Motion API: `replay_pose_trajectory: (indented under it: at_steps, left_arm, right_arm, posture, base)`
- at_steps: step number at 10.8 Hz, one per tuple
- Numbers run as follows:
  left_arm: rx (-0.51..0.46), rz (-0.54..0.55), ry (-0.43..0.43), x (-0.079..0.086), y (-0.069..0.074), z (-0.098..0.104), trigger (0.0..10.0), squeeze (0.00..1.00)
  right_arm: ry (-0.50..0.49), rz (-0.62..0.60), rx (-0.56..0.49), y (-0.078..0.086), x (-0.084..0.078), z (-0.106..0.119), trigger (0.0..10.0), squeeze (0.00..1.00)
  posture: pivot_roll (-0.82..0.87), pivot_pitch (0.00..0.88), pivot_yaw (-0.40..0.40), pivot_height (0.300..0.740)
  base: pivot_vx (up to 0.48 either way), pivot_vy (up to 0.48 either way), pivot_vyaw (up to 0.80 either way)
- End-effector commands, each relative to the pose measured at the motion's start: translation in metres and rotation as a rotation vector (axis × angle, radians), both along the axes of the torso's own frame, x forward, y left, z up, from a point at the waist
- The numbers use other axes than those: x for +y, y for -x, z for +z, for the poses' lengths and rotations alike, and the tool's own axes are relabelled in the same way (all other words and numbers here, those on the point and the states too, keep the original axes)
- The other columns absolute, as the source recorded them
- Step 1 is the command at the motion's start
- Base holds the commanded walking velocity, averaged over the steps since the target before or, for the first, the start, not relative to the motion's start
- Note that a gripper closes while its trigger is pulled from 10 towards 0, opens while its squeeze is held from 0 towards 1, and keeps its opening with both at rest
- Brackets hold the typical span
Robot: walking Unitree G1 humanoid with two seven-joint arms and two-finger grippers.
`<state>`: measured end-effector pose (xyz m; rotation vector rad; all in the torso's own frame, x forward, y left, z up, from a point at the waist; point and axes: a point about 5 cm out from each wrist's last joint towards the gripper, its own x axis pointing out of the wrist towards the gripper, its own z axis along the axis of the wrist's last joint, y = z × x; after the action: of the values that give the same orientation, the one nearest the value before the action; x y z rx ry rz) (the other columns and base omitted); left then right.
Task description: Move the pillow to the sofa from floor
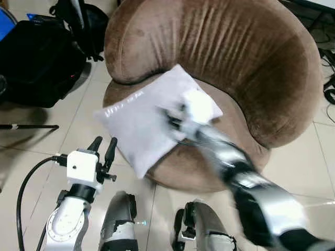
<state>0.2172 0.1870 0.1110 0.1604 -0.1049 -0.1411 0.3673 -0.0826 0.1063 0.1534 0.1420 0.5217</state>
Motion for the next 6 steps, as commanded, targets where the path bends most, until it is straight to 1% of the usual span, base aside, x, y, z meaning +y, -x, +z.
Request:
replay_pose_trajectory:
  at_steps: [1,3,4,5,6]
  left_arm:
    - [0.013,-0.020,0.008,-0.004,0.001,-0.005,10.0,0.00]
    - [0.005,-0.046,0.017,-0.008,-0.012,-0.004,10.0,0.00]
    - [0.002,-0.050,0.017,-0.008,-0.014,-0.004,10.0,0.00]
    - [0.010,-0.056,0.011,-0.008,-0.020,-0.005,10.0,0.00]
    - [0.017,-0.060,0.004,-0.008,-0.025,-0.007,10.0,0.00]
  right_arm:
    - [-0.014,-0.056,-0.019,-0.001,-0.012,0.000,10.0,0.00]
    - [0.006,-0.183,-0.008,0.003,-0.042,-0.010,10.0,0.00]
    - [0.025,-0.205,0.000,0.004,-0.047,-0.013,10.0,0.00]
    - [0.084,-0.308,0.060,0.007,-0.061,-0.023,10.0,0.00]
    - [0.100,-0.392,0.109,0.009,-0.072,-0.030,10.0,0.00]
  posture:
    - [0.15,0.190,-0.097,0.675]
    - [0.12,0.181,-0.074,0.675]
    - [0.11,0.178,-0.066,0.675]
    - [0.09,0.176,-0.046,0.675]
    - [0.08,0.168,-0.036,0.675]
  base:
    - [0.000,0.000,0.00]
    - [0.000,0.000,0.00]
    - [0.000,0.000,0.00]
    - [0.000,0.000,0.00]
    - [0.000,0.000,0.00]
